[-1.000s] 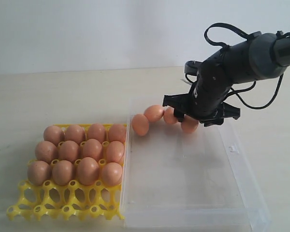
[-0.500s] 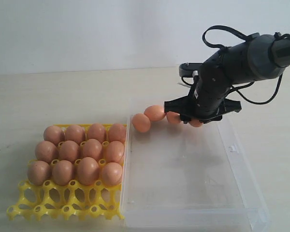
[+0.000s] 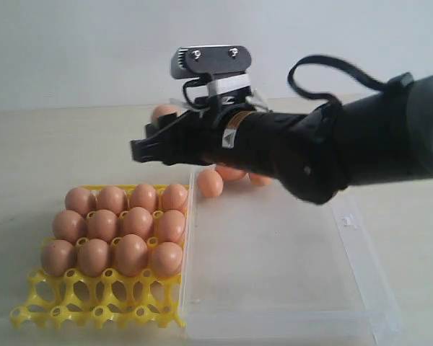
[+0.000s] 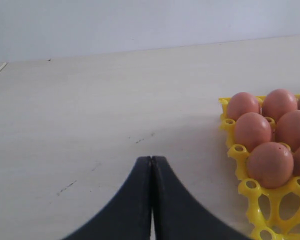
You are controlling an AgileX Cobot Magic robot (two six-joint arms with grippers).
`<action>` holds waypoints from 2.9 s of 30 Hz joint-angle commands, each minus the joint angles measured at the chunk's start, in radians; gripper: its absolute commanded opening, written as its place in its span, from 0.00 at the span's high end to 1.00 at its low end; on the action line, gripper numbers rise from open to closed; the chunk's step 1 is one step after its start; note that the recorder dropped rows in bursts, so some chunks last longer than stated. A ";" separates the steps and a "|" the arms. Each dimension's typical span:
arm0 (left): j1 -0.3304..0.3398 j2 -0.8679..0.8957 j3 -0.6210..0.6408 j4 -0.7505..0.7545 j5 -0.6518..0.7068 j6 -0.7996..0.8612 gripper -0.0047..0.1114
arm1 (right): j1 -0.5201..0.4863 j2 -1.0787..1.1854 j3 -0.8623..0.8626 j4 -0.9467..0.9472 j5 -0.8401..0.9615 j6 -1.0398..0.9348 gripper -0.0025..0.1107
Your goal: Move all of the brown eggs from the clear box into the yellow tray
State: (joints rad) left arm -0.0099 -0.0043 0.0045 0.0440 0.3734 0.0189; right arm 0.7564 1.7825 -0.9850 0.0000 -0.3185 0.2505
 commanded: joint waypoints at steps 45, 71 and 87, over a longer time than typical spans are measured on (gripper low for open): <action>0.003 0.004 -0.005 0.003 -0.001 0.002 0.96 | 0.244 0.396 -0.101 -0.503 -0.488 0.621 0.98; 0.003 0.004 -0.005 0.003 -0.001 0.002 0.96 | 0.244 0.451 -0.150 -0.473 -0.462 0.692 0.98; 0.003 0.004 -0.005 0.003 -0.001 0.002 0.96 | 0.244 0.418 -0.150 -0.470 -0.421 0.579 0.88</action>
State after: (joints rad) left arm -0.0099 -0.0043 0.0045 0.0440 0.3734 0.0189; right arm 1.0032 2.2201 -1.1293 -0.4721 -0.7624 0.8536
